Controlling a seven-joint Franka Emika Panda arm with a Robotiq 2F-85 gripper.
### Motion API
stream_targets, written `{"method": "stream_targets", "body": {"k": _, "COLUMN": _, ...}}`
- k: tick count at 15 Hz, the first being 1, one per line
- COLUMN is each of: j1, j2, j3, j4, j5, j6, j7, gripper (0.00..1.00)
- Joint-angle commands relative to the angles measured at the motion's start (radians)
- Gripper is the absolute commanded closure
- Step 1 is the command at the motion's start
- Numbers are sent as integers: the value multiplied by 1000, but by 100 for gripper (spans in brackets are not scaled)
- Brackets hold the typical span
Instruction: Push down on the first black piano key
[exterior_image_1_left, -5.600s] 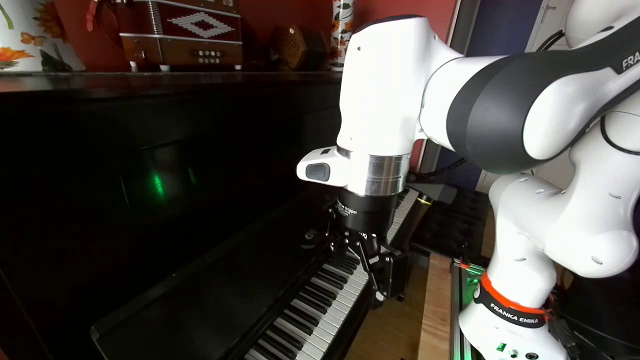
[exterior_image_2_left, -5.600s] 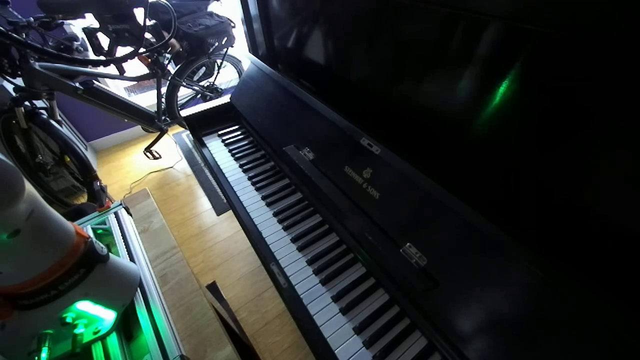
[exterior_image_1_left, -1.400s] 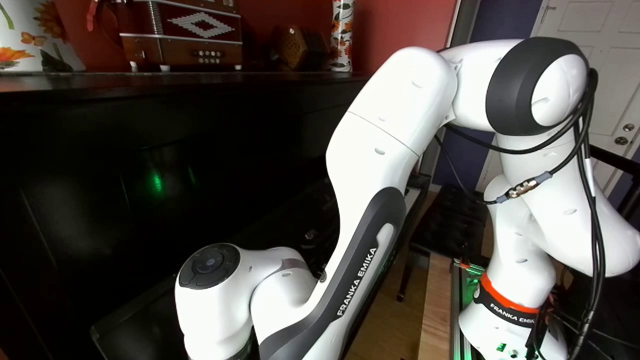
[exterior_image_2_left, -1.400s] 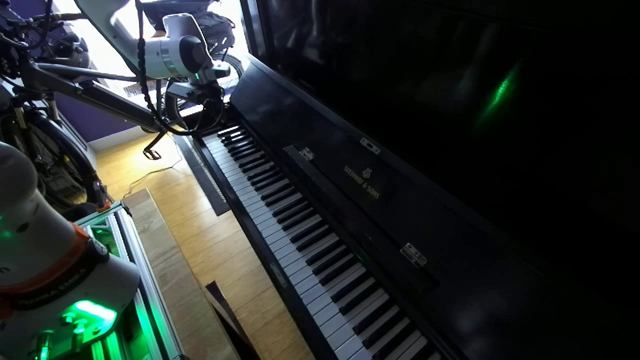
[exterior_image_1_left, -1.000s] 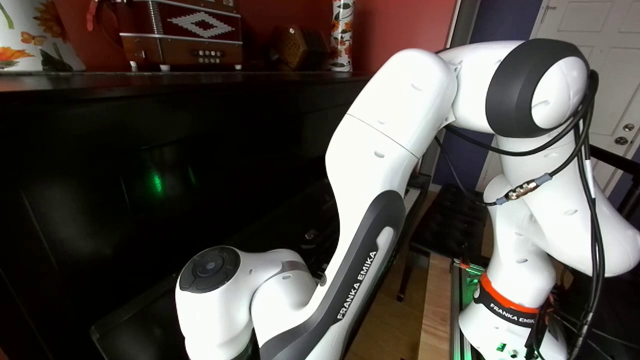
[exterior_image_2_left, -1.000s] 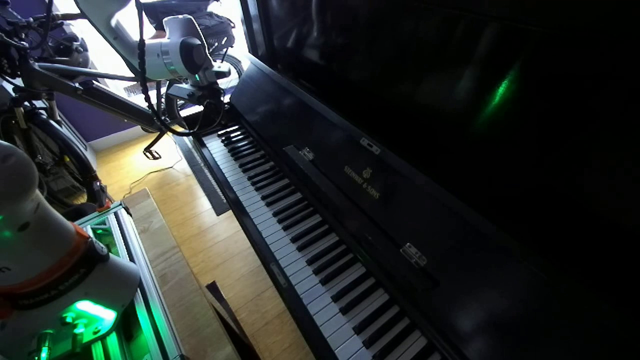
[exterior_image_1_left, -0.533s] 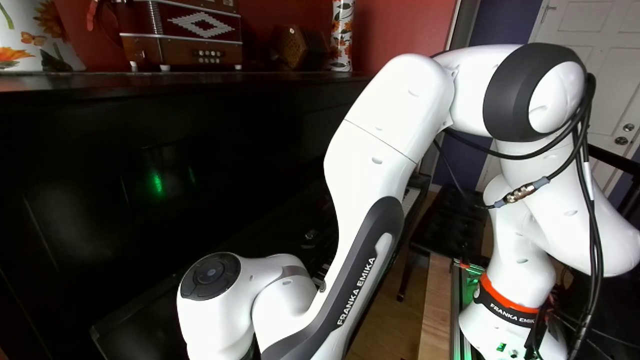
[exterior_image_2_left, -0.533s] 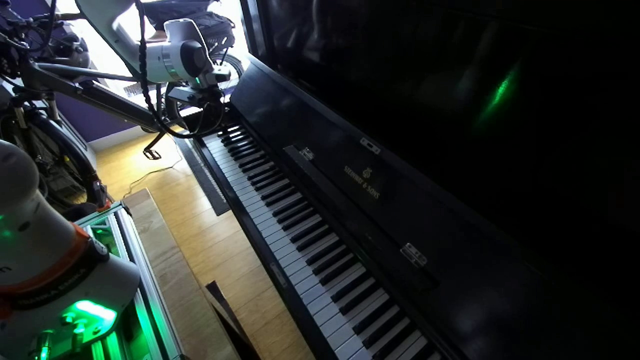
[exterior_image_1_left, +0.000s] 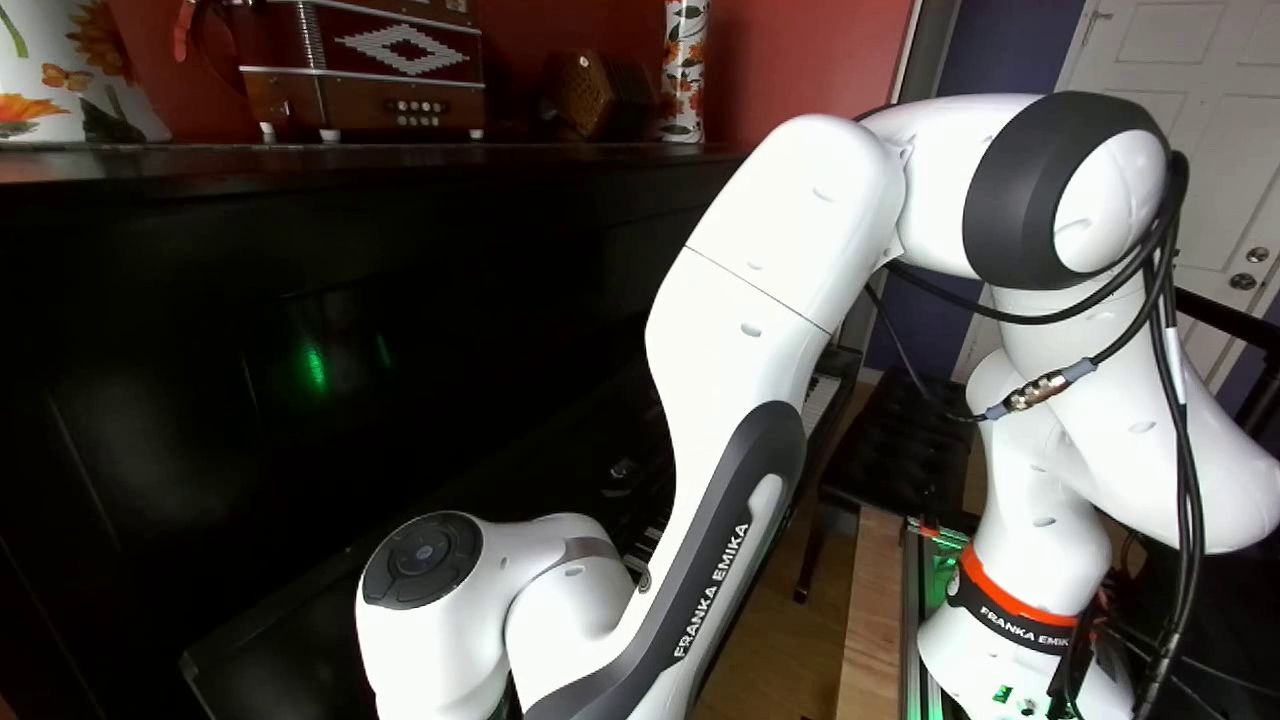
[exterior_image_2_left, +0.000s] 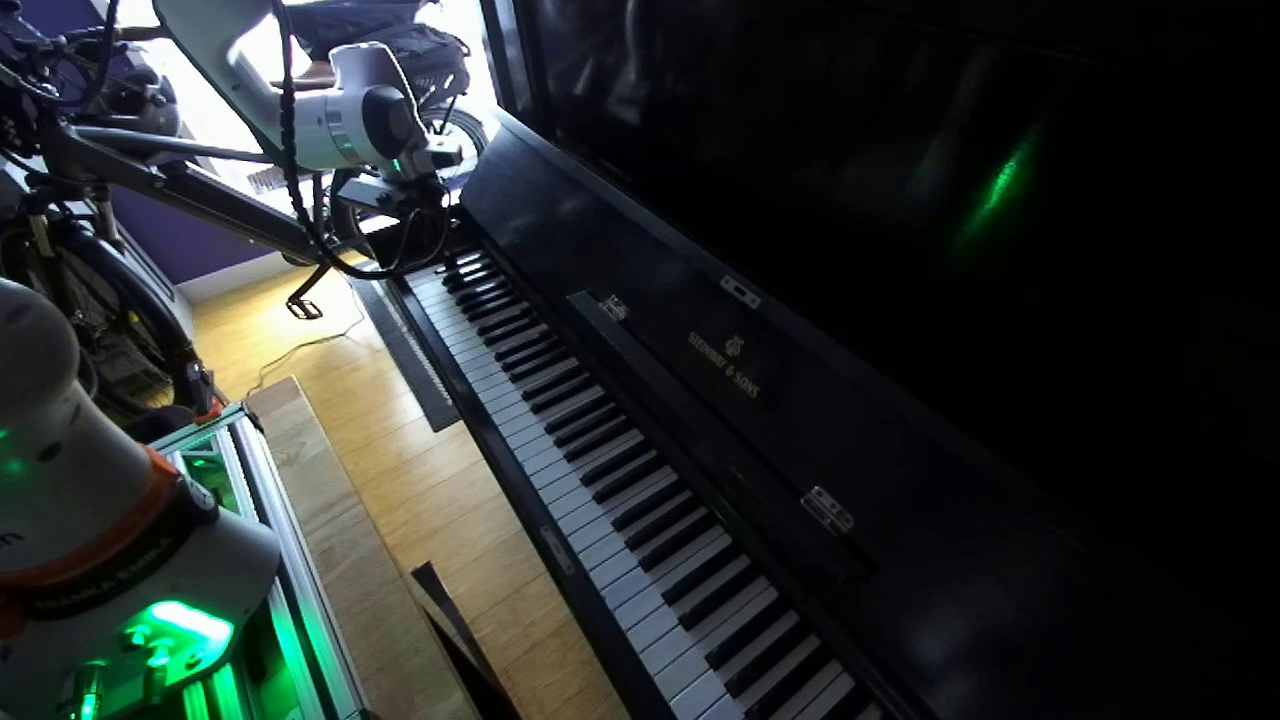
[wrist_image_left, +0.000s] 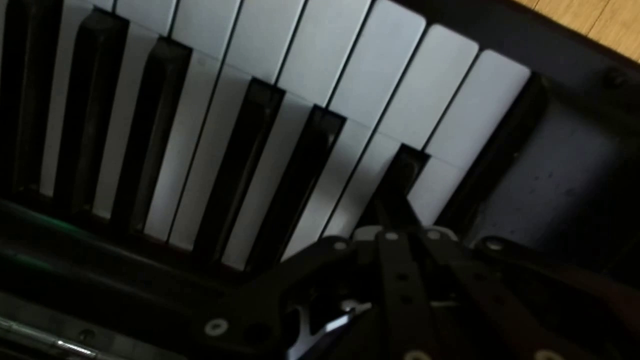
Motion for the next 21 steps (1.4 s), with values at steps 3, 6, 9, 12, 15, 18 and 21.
{"method": "stream_targets", "body": {"k": 3, "j1": 24, "j2": -13, "j3": -30, "j4": 2, "j5": 1, "j6": 9, "j7": 36, "gripper": 100}}
{"method": "stream_targets", "body": {"k": 6, "j1": 27, "j2": -62, "j3": -34, "j4": -11, "j5": -1, "j6": -7, "j7": 54, "gripper": 100}}
{"method": "stream_targets", "body": {"k": 9, "j1": 22, "j2": -136, "j3": -28, "j4": -42, "j5": 5, "j6": -10, "j7": 84, "gripper": 100}}
{"method": "stream_targets", "body": {"k": 12, "j1": -55, "j2": -232, "j3": 66, "j4": -96, "j5": 109, "j6": -50, "j7": -3, "gripper": 66}}
{"method": "stream_targets", "body": {"k": 15, "j1": -113, "j2": -343, "j3": 142, "j4": -167, "j5": 206, "j6": -74, "j7": -96, "gripper": 44}}
{"method": "stream_targets", "body": {"k": 18, "j1": -173, "j2": -463, "j3": 220, "j4": -234, "j5": 311, "j6": -115, "j7": -242, "gripper": 20}}
{"method": "stream_targets", "body": {"k": 21, "j1": -213, "j2": -587, "j3": 275, "j4": -282, "j5": 407, "j6": -204, "j7": -377, "gripper": 1}}
